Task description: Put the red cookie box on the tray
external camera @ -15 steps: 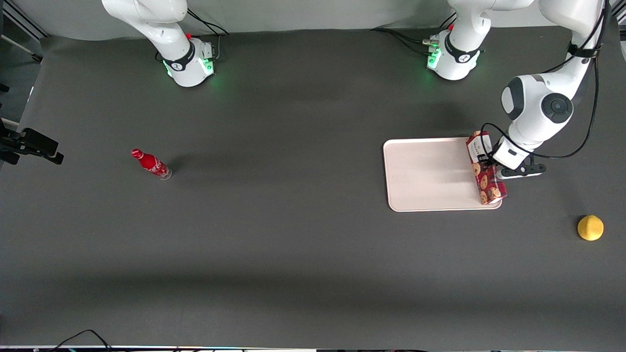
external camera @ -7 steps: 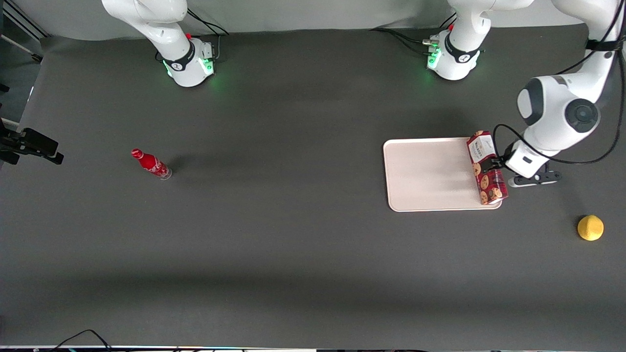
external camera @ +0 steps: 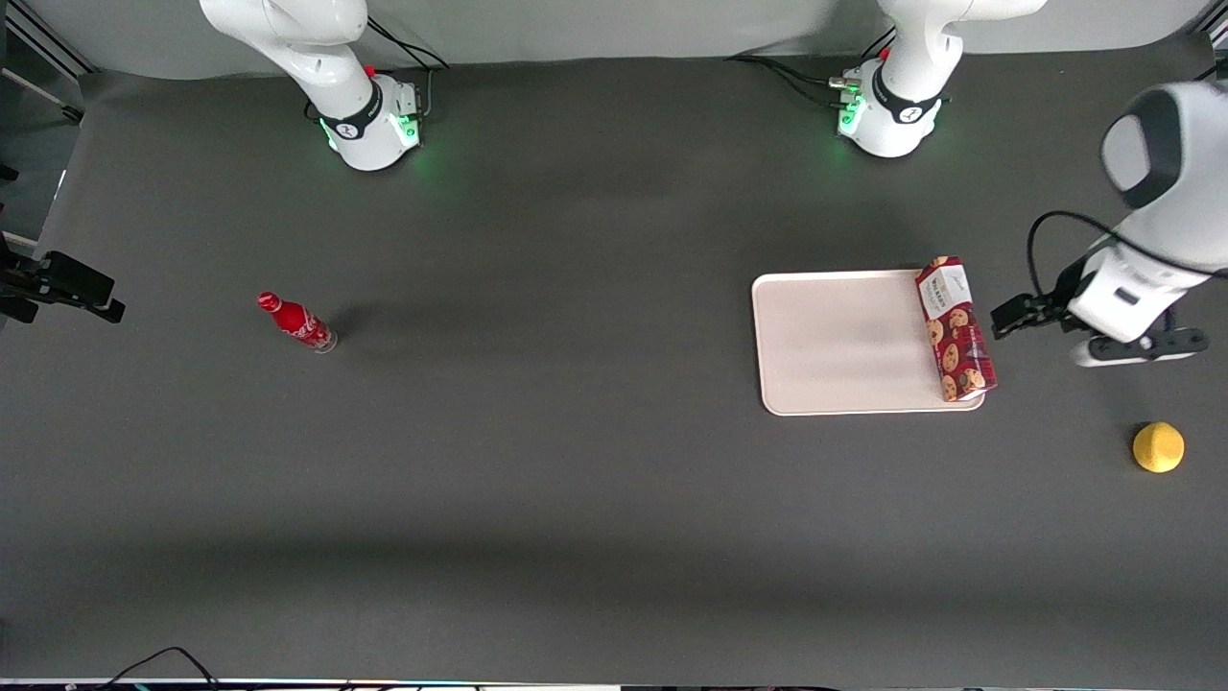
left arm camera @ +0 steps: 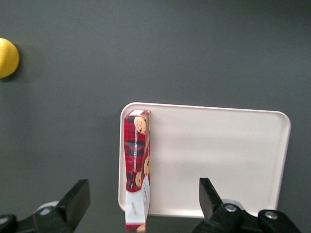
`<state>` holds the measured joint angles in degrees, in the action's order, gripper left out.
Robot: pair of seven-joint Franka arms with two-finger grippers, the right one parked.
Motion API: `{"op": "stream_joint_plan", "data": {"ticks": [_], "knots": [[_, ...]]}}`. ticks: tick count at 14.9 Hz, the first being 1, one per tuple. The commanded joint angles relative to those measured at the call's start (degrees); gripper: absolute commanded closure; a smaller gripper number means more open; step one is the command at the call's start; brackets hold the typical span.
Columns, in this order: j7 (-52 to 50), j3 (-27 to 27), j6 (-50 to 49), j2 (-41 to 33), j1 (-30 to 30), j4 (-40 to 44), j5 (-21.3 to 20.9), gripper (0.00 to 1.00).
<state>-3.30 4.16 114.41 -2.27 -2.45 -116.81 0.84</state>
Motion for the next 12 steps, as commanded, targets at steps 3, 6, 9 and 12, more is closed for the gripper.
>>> {"op": "stream_joint_plan", "data": {"ticks": [3,6,9,12], "knots": [[-5.49,-5.74,-23.06,-0.55,1.21,19.31,-1.37,0.00],[-4.52,-5.91,-27.56,-1.94,1.21,22.41,-1.28,0.00],[-0.49,-5.91,-26.70,-2.92,1.21,22.42,-1.55,0.00],[2.07,-5.47,-26.34,-3.18,1.21,22.42,-1.72,0.00]]}}
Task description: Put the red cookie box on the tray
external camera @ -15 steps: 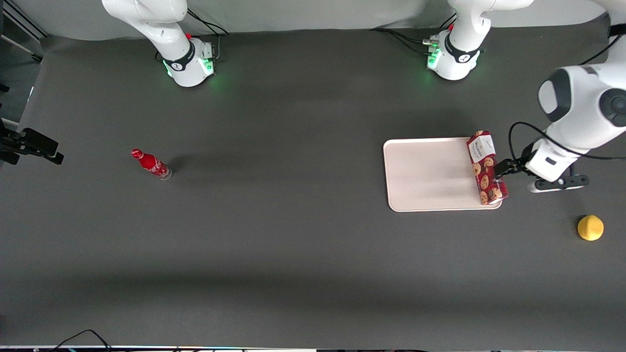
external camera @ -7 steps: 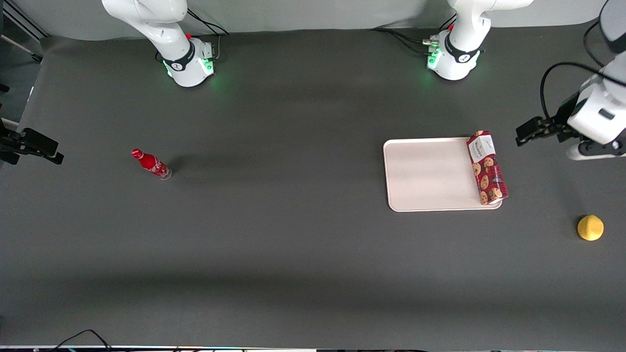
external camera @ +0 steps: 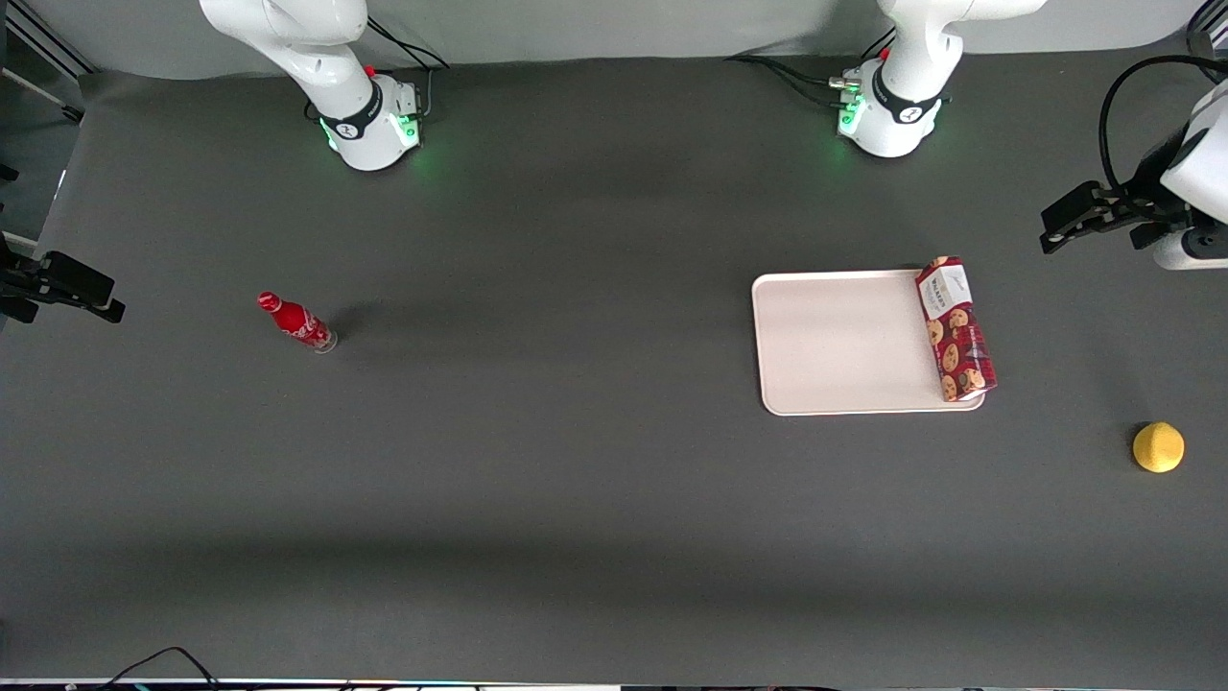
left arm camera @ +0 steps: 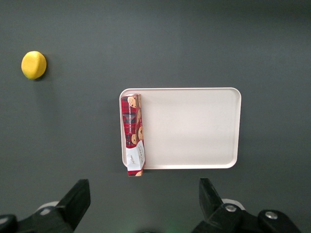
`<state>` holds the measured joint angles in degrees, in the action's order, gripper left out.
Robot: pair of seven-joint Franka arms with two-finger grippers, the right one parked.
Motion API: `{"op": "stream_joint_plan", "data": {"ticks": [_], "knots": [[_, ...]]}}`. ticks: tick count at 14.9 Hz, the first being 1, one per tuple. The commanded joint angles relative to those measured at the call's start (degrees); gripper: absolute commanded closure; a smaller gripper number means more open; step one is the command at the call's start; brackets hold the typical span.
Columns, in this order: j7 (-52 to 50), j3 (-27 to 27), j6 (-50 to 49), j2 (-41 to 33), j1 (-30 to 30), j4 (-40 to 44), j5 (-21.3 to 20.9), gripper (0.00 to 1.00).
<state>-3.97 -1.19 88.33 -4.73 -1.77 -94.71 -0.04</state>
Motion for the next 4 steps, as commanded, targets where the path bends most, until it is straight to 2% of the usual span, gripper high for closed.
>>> {"op": "stream_joint_plan", "data": {"ticks": [1,4], "knots": [[2.74,-0.21,-0.26,-1.16,0.54,0.41,-0.83,0.00],[2.74,-0.21,-0.26,-1.60,0.54,0.50,-0.83,0.00]]}}
